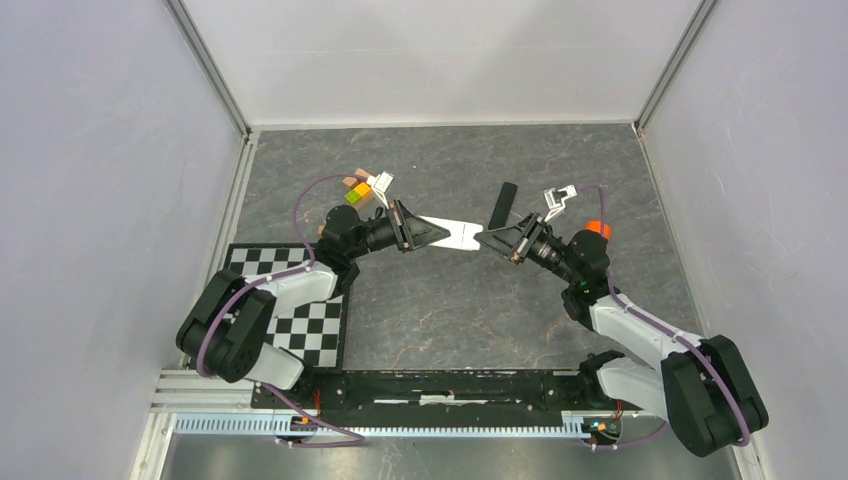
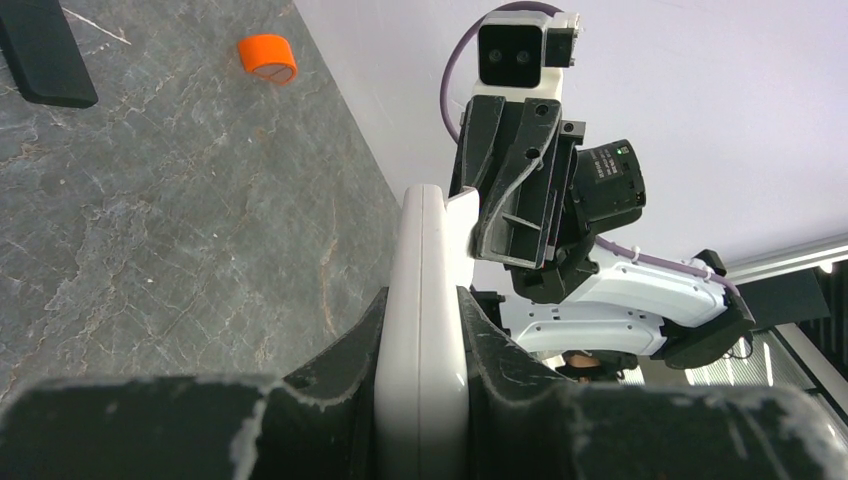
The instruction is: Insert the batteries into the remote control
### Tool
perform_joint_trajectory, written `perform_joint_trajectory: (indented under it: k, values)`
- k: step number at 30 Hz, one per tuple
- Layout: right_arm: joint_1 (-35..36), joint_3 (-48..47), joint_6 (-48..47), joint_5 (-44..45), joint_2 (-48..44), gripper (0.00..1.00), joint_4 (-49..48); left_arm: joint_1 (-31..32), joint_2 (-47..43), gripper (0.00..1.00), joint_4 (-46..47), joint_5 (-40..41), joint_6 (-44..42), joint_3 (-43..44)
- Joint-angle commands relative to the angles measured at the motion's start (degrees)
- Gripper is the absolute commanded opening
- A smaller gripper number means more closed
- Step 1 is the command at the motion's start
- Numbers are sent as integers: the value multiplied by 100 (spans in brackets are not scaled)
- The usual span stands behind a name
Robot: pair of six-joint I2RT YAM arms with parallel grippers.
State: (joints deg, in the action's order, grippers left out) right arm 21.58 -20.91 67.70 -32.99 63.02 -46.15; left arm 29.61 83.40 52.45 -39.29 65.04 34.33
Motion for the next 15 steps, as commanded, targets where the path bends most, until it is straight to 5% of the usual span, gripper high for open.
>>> perform_joint_trajectory:
  k: [1,15]
  values:
    - [-23,67,84,-108,60,0,-403,-4,-62,2,482,-2,1,63]
    - [-21,-69,-280,-120,129,0,-181,-3,6,2,674,-103,585,157]
